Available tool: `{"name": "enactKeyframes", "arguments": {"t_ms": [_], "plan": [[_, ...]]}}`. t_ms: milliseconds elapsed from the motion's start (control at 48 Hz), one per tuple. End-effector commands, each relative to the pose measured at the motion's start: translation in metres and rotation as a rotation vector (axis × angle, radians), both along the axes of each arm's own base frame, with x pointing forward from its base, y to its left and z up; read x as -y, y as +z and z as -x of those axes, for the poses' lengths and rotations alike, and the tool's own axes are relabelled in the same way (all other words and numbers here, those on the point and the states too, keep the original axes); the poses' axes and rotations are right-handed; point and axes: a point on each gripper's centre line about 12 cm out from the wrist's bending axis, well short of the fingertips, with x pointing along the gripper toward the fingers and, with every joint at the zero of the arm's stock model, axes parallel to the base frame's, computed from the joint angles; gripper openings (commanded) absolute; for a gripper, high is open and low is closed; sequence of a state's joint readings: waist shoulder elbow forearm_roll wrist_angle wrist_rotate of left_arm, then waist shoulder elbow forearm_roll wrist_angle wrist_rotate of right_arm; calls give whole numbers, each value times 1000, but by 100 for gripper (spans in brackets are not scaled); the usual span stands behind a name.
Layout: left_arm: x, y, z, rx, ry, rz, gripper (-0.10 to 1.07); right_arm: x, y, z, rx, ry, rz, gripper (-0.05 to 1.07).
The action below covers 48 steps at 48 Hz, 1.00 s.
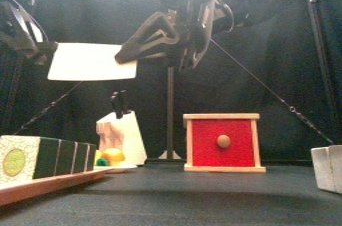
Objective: Cut sushi roll
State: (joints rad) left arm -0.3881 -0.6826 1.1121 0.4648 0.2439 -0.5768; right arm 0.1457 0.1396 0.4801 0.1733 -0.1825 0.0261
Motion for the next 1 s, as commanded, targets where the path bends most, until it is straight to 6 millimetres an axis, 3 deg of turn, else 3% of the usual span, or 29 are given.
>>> {"name": "enactKeyframes", "arguments": {"t_ms": [0, 271, 521, 979], "plan": [[5, 2, 0, 5, -19, 7, 42, 0, 18, 3, -11, 12, 0, 38], [4, -9, 0, -82, 26, 15, 42, -4, 11, -1, -152, 45, 24, 38], [8, -26, -4, -146, 32, 25, 42, -12, -17, -10, -268, 70, 40, 38], [14, -44, -9, -203, 30, 36, 42, -20, -39, -13, -315, 91, 55, 38]]}}
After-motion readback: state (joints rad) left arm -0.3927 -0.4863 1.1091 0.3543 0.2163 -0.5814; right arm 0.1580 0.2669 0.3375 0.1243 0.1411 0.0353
